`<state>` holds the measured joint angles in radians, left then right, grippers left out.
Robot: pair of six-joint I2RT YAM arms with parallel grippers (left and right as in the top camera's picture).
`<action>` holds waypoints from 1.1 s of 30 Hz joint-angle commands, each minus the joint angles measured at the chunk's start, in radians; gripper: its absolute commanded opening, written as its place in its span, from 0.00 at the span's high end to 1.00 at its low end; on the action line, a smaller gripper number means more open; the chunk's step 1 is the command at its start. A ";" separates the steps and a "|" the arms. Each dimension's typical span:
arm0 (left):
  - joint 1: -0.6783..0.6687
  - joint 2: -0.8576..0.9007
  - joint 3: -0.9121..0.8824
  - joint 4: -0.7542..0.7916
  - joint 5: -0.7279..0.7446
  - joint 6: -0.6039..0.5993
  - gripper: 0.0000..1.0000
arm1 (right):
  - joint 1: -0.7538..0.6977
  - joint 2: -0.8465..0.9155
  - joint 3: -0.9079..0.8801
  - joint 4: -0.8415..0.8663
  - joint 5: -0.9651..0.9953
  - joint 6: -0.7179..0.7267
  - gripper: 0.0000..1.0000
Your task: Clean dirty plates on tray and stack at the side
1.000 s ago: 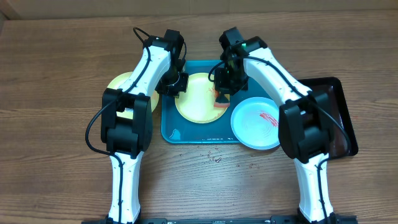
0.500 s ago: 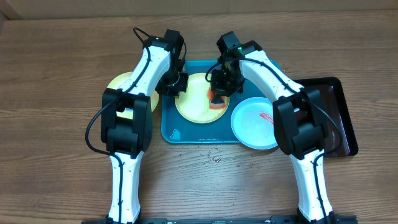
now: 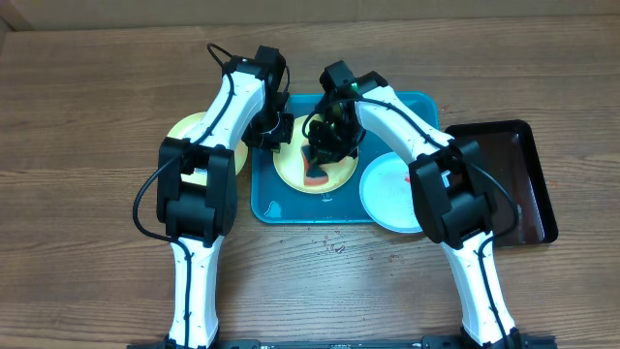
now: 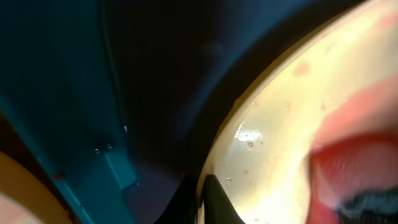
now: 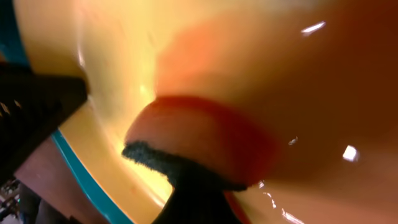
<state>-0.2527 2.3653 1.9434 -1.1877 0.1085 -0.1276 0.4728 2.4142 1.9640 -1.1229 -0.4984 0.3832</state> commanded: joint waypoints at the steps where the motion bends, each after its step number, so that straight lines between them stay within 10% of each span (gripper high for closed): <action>1: -0.007 0.031 -0.035 0.014 0.016 -0.014 0.96 | -0.034 0.045 0.038 -0.085 0.074 -0.044 0.96; 15: -0.006 0.031 -0.035 0.013 0.016 -0.014 0.96 | -0.036 0.042 0.116 -0.032 0.504 0.034 0.96; 33: 0.039 0.031 -0.035 0.038 0.243 0.013 0.96 | 0.031 0.057 0.116 0.076 0.023 0.040 0.96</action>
<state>-0.2207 2.3653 1.9305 -1.1694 0.2359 -0.1291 0.4889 2.4474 2.0705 -1.0286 -0.3580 0.4183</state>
